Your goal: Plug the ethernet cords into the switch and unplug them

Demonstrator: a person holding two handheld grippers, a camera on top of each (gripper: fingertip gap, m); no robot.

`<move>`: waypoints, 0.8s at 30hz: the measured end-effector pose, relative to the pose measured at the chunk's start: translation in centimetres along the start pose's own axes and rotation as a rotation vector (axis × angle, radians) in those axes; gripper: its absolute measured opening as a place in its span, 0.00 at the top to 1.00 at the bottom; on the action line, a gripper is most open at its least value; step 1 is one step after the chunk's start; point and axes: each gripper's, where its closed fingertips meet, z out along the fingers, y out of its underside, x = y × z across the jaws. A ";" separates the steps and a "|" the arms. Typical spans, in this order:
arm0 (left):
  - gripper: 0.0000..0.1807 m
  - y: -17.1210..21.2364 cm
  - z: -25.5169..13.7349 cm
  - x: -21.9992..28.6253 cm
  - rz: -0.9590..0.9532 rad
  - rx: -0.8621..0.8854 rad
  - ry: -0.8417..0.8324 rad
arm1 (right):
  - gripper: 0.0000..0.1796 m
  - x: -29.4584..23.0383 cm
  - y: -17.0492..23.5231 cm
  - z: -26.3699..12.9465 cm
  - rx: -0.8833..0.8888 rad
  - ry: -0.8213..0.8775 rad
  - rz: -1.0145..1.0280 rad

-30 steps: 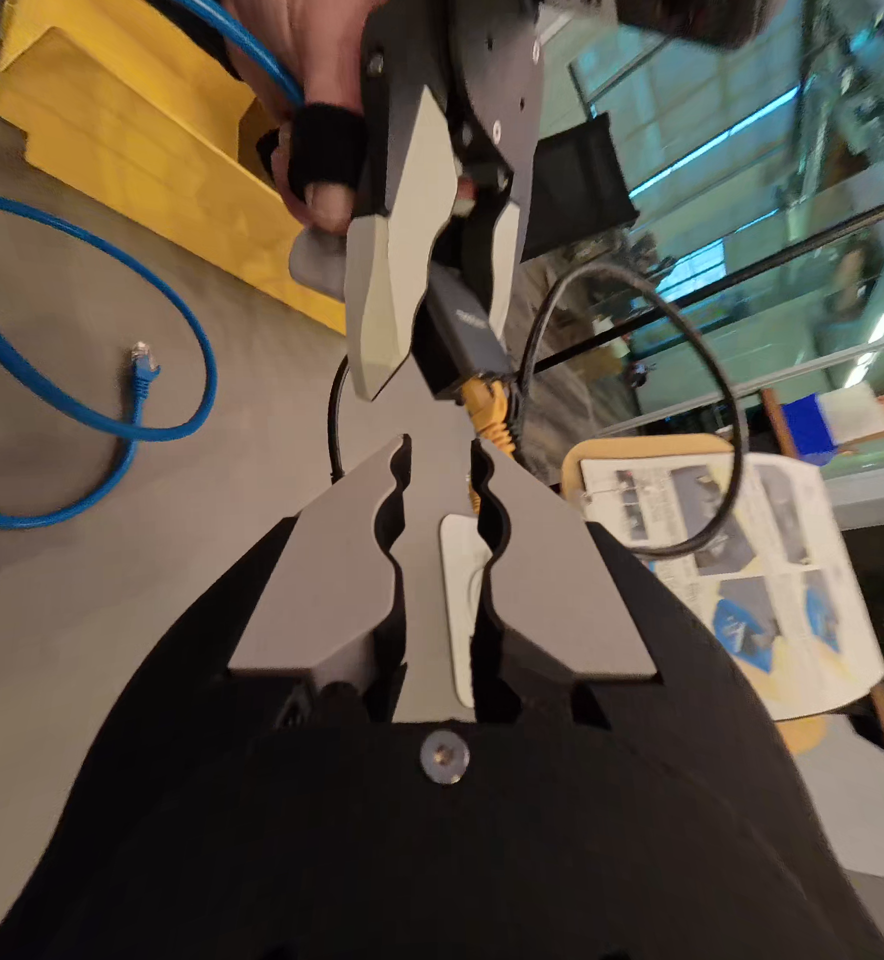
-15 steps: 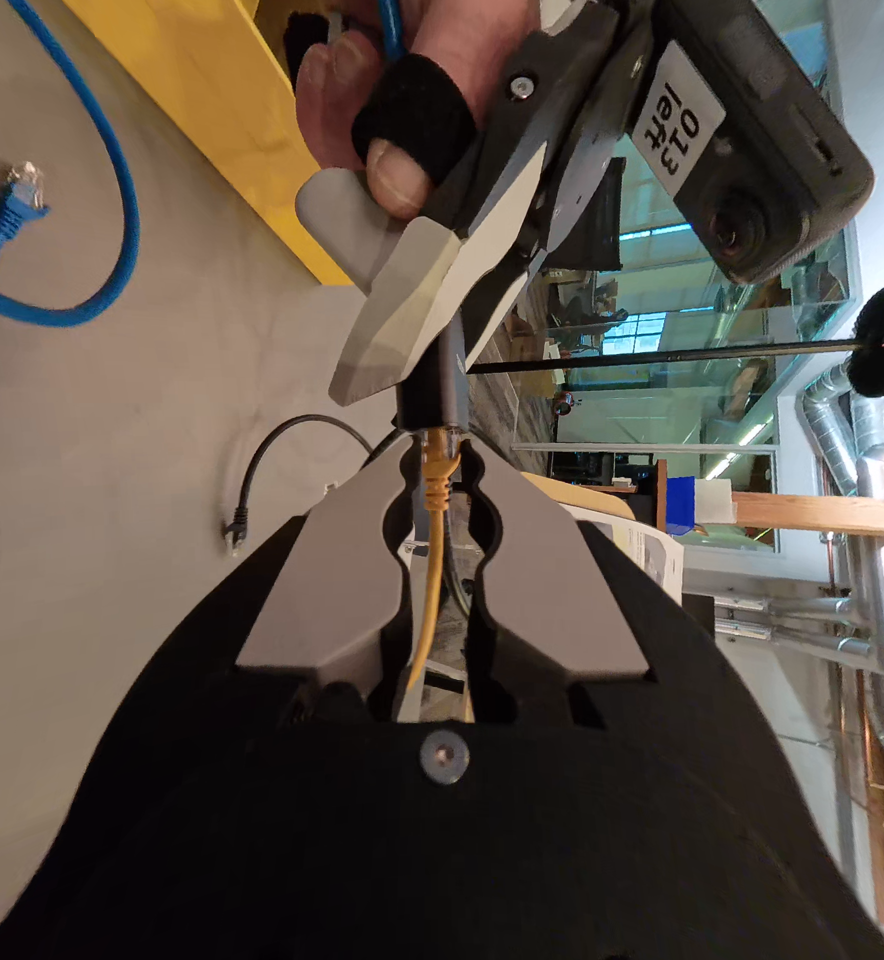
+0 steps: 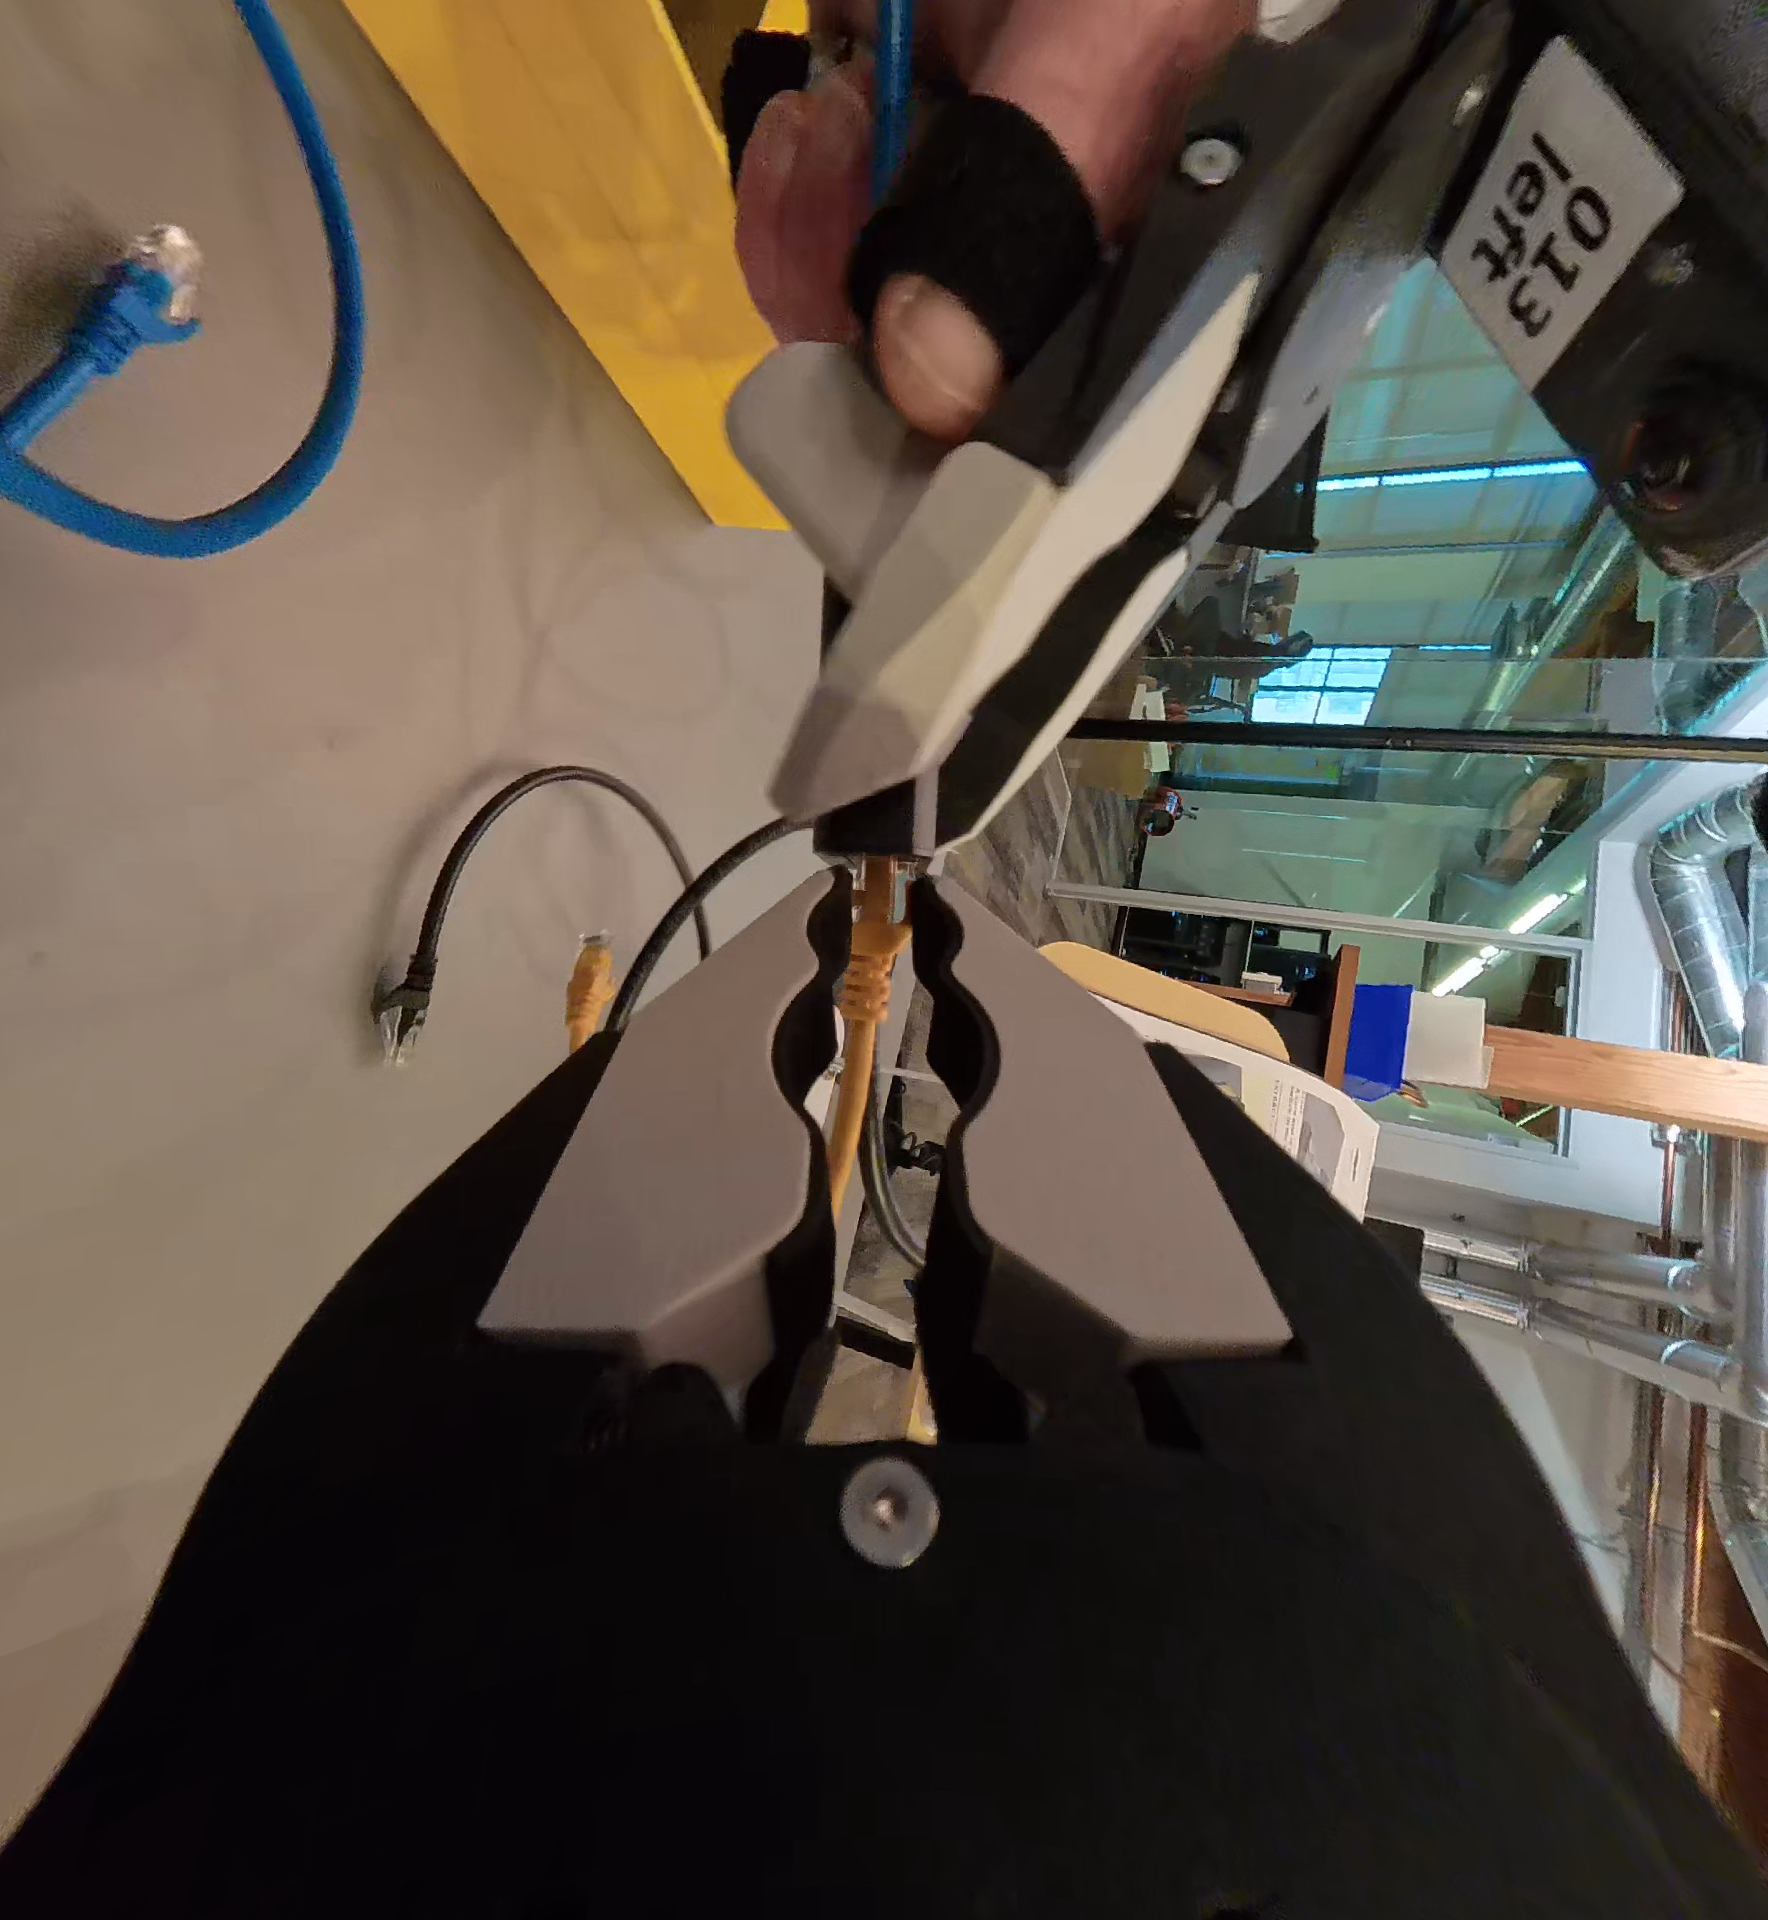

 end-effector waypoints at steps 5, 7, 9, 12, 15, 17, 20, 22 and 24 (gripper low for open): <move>0.63 0.7 0.7 -0.1 -0.001 -0.023 -0.002 | 0.95 0.2 0.1 -0.1 -0.002 0.031 0.001; 0.63 0.7 0.8 0.0 0.012 -0.034 -0.008 | 0.94 0.0 0.1 -0.2 0.005 0.035 0.002; 0.63 0.7 0.8 0.1 -0.003 -0.034 0.013 | 0.94 0.0 0.1 -0.3 0.016 0.041 0.003; 0.63 0.8 0.8 0.4 -0.036 -0.042 0.045 | 0.94 0.0 0.0 -0.4 0.040 0.044 0.009; 0.63 0.8 0.9 0.7 -0.034 -0.061 0.058 | 0.93 -0.2 -0.2 -0.7 0.087 0.004 0.061; 0.63 0.6 0.8 0.9 -0.046 -0.049 0.071 | 0.92 0.0 -0.2 -0.9 0.113 -0.011 0.095; 0.63 0.6 0.9 1.0 -0.043 -0.065 0.077 | 0.93 -0.2 -0.2 -0.8 0.118 -0.025 0.081; 0.63 0.7 1.1 0.9 -0.043 -0.075 0.079 | 0.94 -0.3 -0.1 -0.8 0.104 -0.034 0.051; 0.63 0.7 1.2 0.9 -0.047 -0.084 0.085 | 0.94 -0.5 0.1 -0.8 0.082 -0.056 0.024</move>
